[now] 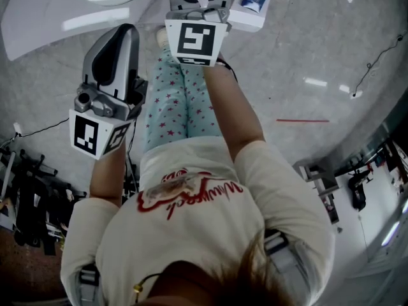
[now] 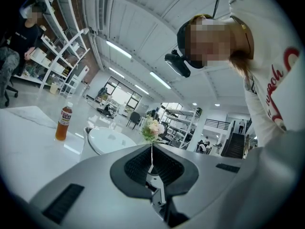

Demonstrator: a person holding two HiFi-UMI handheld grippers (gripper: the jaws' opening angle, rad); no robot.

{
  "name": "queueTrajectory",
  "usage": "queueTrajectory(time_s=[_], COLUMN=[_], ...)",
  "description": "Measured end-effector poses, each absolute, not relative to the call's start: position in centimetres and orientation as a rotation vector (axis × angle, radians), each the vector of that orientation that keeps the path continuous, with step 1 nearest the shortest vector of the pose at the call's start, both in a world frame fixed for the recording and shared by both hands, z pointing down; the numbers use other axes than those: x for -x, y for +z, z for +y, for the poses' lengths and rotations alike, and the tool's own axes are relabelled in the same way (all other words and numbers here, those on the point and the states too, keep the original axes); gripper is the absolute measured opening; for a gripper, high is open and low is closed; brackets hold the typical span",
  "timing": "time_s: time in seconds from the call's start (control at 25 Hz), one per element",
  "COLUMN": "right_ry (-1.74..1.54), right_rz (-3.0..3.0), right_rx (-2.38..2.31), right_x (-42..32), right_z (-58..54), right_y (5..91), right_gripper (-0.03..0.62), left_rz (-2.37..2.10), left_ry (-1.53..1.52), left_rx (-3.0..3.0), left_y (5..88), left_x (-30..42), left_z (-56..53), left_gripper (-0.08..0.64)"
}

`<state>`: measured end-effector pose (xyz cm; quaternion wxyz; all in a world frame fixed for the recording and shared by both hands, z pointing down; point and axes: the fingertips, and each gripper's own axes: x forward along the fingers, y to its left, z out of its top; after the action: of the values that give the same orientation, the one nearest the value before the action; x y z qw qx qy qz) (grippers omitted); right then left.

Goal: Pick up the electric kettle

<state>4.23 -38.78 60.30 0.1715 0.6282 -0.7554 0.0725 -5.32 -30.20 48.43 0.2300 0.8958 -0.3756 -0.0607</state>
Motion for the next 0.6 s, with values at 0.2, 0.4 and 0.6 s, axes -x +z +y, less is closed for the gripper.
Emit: queueTrajectory(time_s=[0.2, 0.4, 0.6], right_ry=[0.271, 0.282, 0.305], right_rz=[-2.098, -2.083, -2.094], right_rx=[-1.853, -1.847, -1.858], right_x=[-4.9, -5.2, -5.5], right_z=[-40.0, -41.3, -42.5], right_y=[61.9, 63.2, 64.2], right_gripper=[0.198, 0.189, 0.159], left_rz=[-1.038, -1.046, -1.055], left_ry=[-0.163, -0.164, -0.158], left_rx=[-2.445, -2.429, -2.41], left_y=[49.2, 49.3, 50.0], left_x=[5.6, 5.9, 6.2], left_z=[-30.2, -30.2, -30.0], left_gripper=[0.014, 0.014, 0.014])
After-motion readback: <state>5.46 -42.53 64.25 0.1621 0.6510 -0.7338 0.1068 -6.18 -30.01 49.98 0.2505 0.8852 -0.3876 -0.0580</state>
